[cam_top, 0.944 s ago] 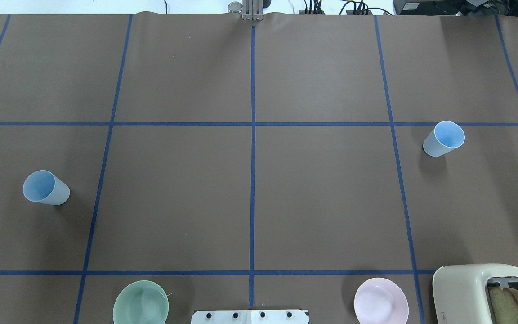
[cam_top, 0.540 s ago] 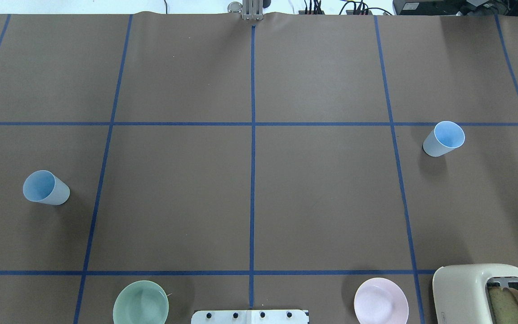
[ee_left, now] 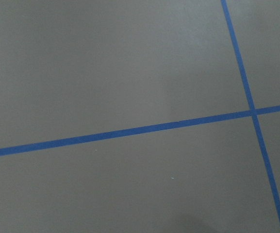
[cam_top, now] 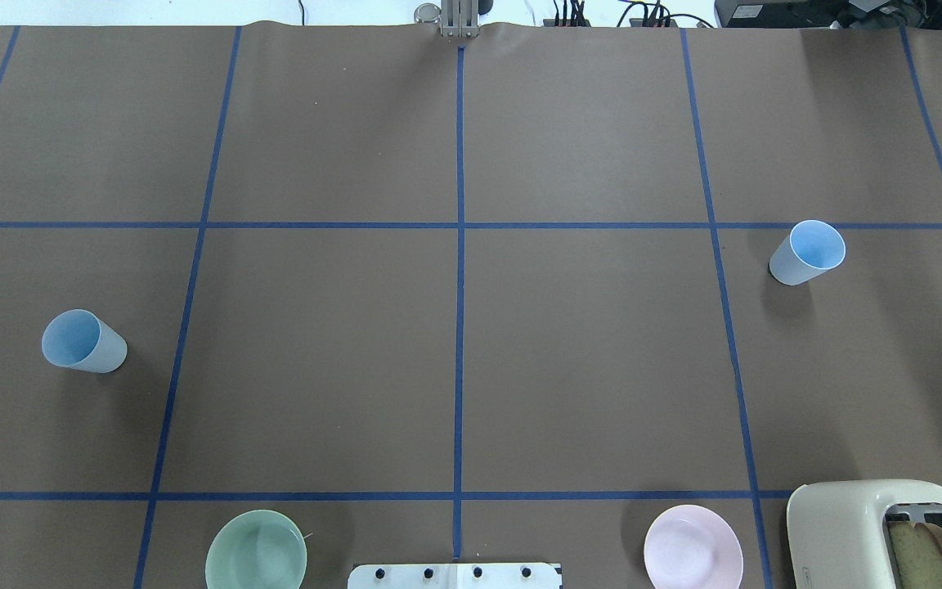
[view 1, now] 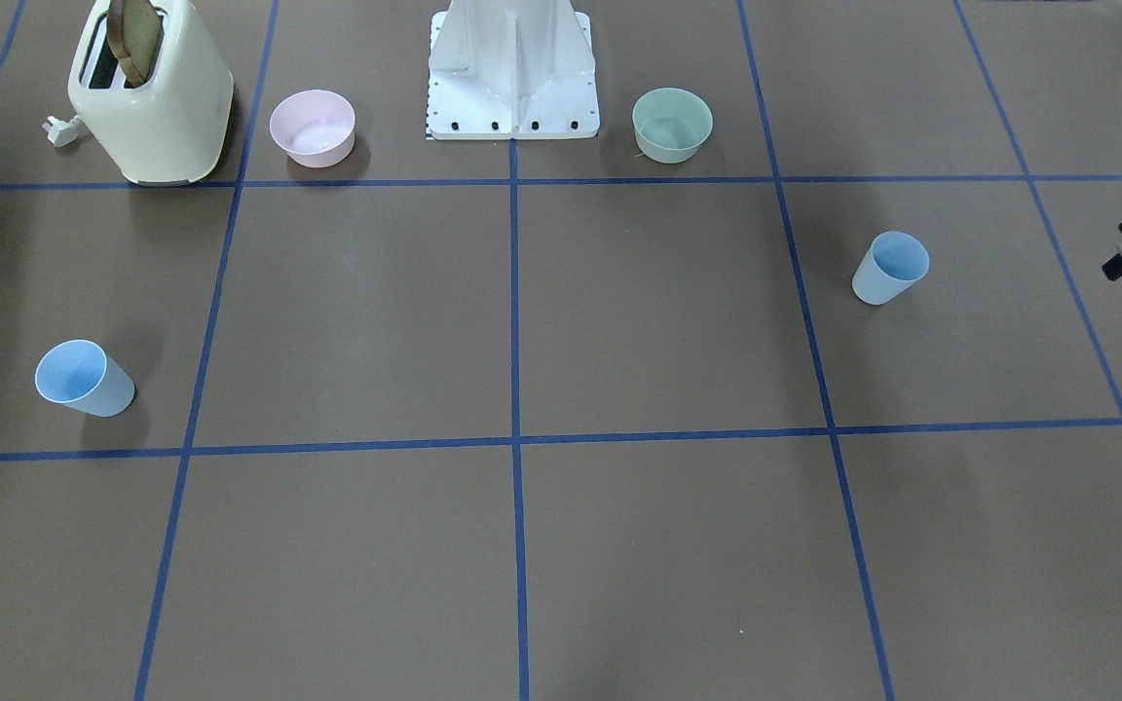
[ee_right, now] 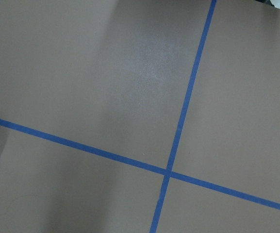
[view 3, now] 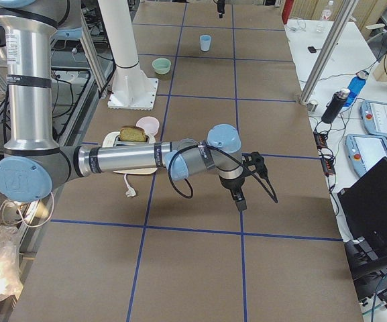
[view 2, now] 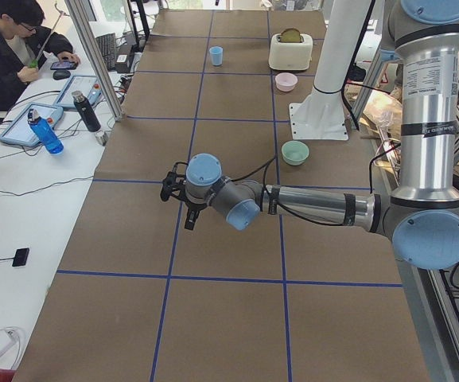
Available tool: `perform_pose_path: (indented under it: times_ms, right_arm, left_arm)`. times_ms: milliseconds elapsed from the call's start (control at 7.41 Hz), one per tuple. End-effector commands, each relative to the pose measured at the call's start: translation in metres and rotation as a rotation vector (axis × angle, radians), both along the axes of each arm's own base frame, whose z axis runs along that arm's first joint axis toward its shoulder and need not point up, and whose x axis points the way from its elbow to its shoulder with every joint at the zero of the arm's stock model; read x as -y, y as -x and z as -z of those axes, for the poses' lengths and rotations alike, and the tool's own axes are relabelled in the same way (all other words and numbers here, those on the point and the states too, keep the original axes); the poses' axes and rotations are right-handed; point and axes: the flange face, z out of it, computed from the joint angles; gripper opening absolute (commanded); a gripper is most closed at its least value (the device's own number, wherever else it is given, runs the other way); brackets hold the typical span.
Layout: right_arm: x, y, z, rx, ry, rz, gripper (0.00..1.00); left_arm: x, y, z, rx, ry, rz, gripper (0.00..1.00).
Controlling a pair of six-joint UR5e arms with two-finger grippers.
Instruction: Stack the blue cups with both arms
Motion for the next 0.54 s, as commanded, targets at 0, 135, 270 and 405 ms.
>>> perform_pose_path:
  times_ms: [0, 135, 270, 405]
  right_arm:
    - [-0.003, 0.0, -0.003, -0.002, 0.006, 0.0, 1.0]
    - [-0.003, 0.0, -0.003, -0.002, 0.006, 0.0, 1.0]
    - [-0.003, 0.0, -0.004, -0.003, 0.008, -0.001, 1.0]
    - [-0.003, 0.0, -0.005, -0.005, 0.009, -0.002, 1.0]
  left_arm:
    - [-0.033, -0.068, 0.008, 0.061, -0.034, -0.078, 0.98]
    - [-0.048, -0.081, -0.002, 0.079, -0.053, -0.109, 0.98]
    - [-0.061, -0.089, -0.01, 0.088, -0.068, -0.127, 0.98]
    - [-0.066, -0.094, -0.012, 0.09, -0.071, -0.143, 0.96]
